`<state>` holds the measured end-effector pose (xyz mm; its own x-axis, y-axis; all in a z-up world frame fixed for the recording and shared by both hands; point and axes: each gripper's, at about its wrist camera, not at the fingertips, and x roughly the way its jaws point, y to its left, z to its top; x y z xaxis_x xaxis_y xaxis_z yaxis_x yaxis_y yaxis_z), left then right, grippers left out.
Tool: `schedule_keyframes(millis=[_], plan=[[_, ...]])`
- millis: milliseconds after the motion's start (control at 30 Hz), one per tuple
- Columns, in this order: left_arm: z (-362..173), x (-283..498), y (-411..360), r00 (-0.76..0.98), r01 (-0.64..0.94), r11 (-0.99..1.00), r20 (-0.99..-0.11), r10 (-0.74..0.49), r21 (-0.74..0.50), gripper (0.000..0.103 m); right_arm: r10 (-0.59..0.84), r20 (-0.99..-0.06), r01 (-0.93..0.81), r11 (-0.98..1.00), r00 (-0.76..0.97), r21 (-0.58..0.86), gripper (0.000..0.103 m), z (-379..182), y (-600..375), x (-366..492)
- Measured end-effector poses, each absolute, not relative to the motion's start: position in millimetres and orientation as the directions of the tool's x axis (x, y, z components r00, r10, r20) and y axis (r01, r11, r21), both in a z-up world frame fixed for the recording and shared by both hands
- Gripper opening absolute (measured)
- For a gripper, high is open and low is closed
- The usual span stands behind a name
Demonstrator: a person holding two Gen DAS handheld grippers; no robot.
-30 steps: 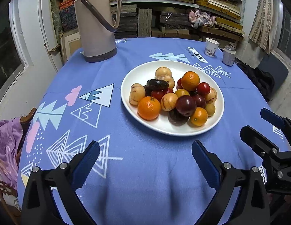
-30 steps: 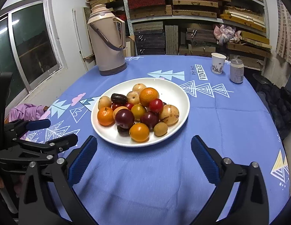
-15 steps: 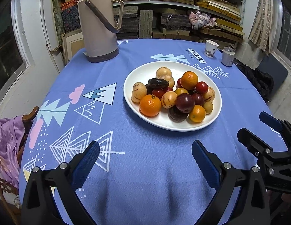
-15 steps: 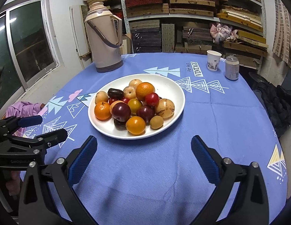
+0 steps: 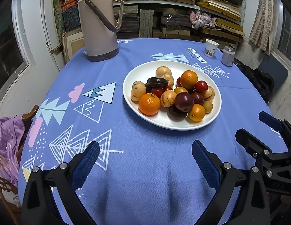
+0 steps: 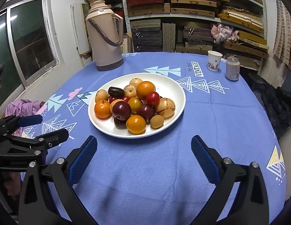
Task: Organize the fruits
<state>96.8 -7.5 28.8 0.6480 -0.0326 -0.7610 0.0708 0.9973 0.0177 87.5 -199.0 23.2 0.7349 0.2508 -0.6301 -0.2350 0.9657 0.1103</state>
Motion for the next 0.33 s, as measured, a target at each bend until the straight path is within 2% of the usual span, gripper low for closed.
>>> schedule_keyframes(millis=[333], plan=[[28.8, 98.6, -6.7, 0.642, 0.051, 0.998, -0.766, -0.016, 0.023, 0.099, 0.246, -0.631, -0.232, 0.967, 0.735, 0.106, 0.098, 23.5, -199.5, 87.8]])
